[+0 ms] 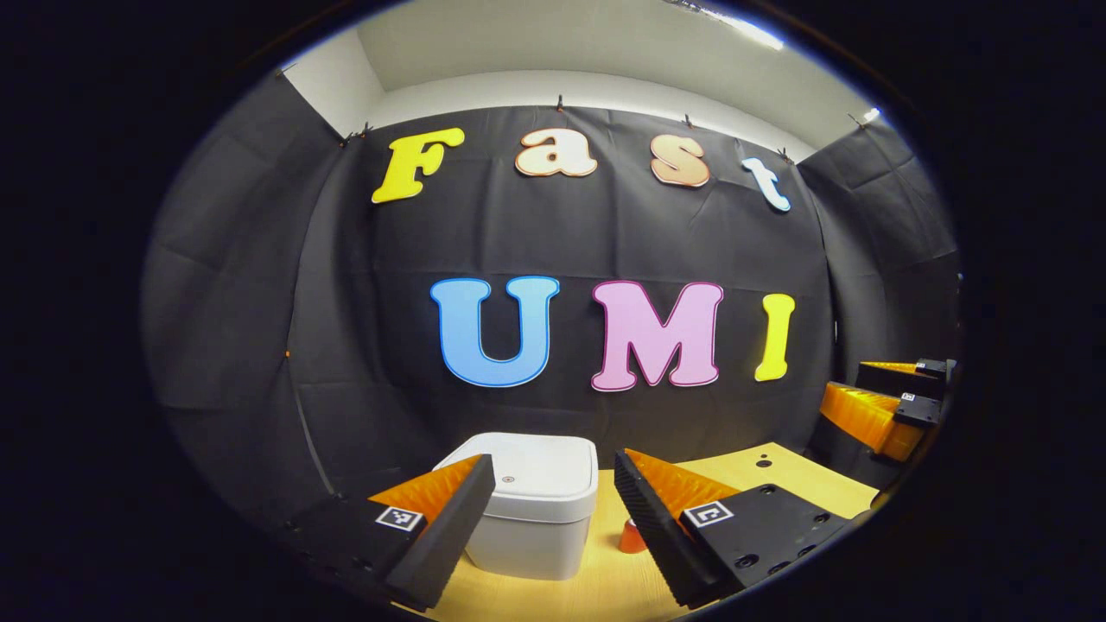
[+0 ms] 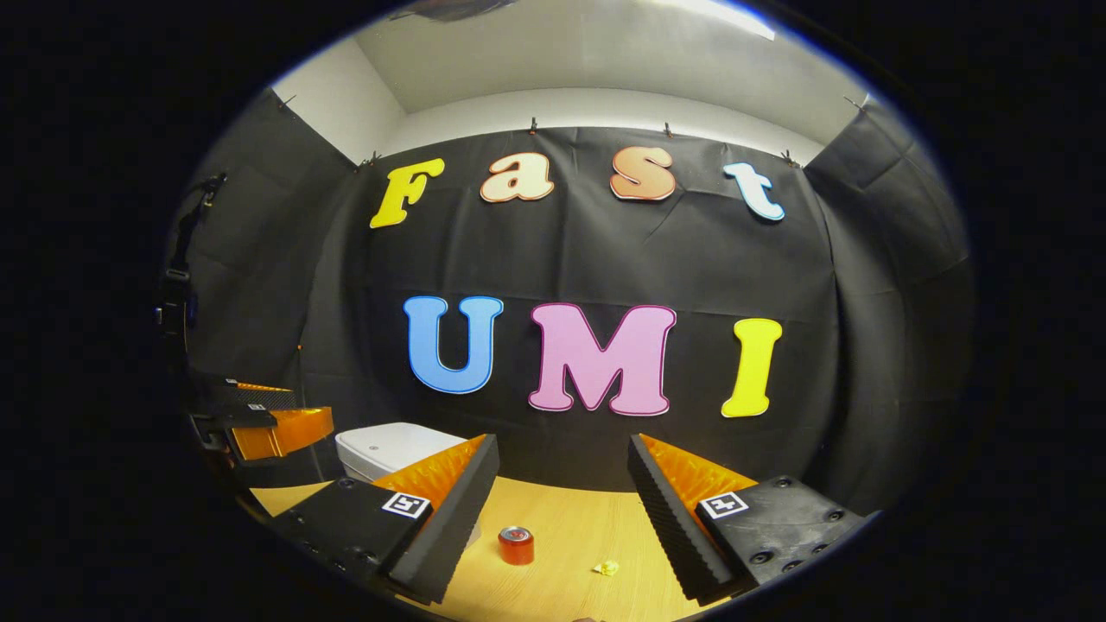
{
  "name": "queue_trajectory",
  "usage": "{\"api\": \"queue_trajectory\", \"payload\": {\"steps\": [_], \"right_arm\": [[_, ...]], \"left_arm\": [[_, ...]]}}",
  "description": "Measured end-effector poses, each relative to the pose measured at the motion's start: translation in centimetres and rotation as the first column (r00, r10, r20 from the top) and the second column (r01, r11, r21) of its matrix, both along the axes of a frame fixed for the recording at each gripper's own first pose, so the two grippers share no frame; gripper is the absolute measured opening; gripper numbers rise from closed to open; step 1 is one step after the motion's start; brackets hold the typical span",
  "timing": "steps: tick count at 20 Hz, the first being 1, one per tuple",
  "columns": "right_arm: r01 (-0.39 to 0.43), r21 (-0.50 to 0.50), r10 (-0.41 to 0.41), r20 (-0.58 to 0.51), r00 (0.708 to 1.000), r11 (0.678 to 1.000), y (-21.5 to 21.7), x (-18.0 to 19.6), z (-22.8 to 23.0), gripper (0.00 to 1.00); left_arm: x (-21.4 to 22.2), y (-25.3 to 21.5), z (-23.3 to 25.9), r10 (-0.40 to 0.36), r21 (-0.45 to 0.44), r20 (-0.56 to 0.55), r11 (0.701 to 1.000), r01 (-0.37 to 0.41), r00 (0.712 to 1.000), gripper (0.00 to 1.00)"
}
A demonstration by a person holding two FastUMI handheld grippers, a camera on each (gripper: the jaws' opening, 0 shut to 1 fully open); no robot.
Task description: Press the lid of the desktop garbage bin to open it, pick up the crumpled paper on the desktop and throw it into the bin, then pick up the pop can on the desktop and drop it into the bin, and finally close the garbage bin lid.
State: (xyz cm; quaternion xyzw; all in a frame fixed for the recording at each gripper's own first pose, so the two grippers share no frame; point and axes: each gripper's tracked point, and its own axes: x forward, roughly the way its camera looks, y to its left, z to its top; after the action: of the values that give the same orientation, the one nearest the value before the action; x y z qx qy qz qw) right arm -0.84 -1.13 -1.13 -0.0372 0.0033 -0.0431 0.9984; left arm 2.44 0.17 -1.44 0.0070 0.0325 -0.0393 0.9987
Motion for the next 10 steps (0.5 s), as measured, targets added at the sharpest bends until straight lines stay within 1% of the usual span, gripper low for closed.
{"api": "queue_trajectory", "payload": {"steps": [3, 4, 5, 6, 7, 8, 9, 10], "right_arm": [[-0.004, -0.007, 0.004, -0.032, 0.999, 1.0, -0.4, 0.6, -1.1, 0.97], [-0.002, -0.014, 0.002, -0.036, 0.999, 1.0, -0.7, 1.0, -1.2, 0.97], [-0.003, -0.017, 0.002, -0.038, 0.999, 1.0, -1.1, 1.3, -1.3, 0.97], [-0.009, -0.014, 0.008, -0.041, 0.999, 1.0, -1.2, 1.7, -1.7, 0.97], [-0.017, -0.013, 0.016, -0.05, 0.999, 1.0, -1.3, 2.1, -2.2, 0.97], [-0.023, -0.016, 0.022, -0.067, 0.998, 1.0, -1.5, 2.4, -2.8, 0.97], [-0.025, -0.019, 0.024, -0.081, 0.996, 1.0, -1.9, 2.7, -3.4, 0.97], [-0.026, -0.019, 0.024, -0.091, 0.996, 0.999, -2.2, 3.1, -3.8, 0.97]], "left_arm": [[1.8, 0.3, -0.1, -0.013, -0.016, -0.017, 1.0, 0.013, 1.0, 0.88], [2.6, 0.6, -0.5, -0.015, -0.024, -0.03, 1.0, 0.014, 0.999, 0.81], [3.4, 0.6, -0.8, -0.02, -0.029, -0.048, 0.999, 0.018, 0.999, 0.78], [4.3, 0.9, -1.1, -0.02, -0.029, -0.055, 0.999, 0.018, 0.998, 0.68], [5.3, 1.2, -1.2, -0.014, -0.021, -0.059, 1.0, 0.013, 0.998, 0.61], [6.2, 1.6, -1.6, -0.01, -0.007, -0.065, 1.0, 0.009, 0.998, 0.48], [7.0, 1.9, -1.8, -0.011, 0.013, -0.071, 1.0, 0.012, 0.997, 0.42], [7.9, 2.0, -2.5, -0.012, 0.034, -0.081, 0.999, 0.015, 0.997, 0.33]]}}
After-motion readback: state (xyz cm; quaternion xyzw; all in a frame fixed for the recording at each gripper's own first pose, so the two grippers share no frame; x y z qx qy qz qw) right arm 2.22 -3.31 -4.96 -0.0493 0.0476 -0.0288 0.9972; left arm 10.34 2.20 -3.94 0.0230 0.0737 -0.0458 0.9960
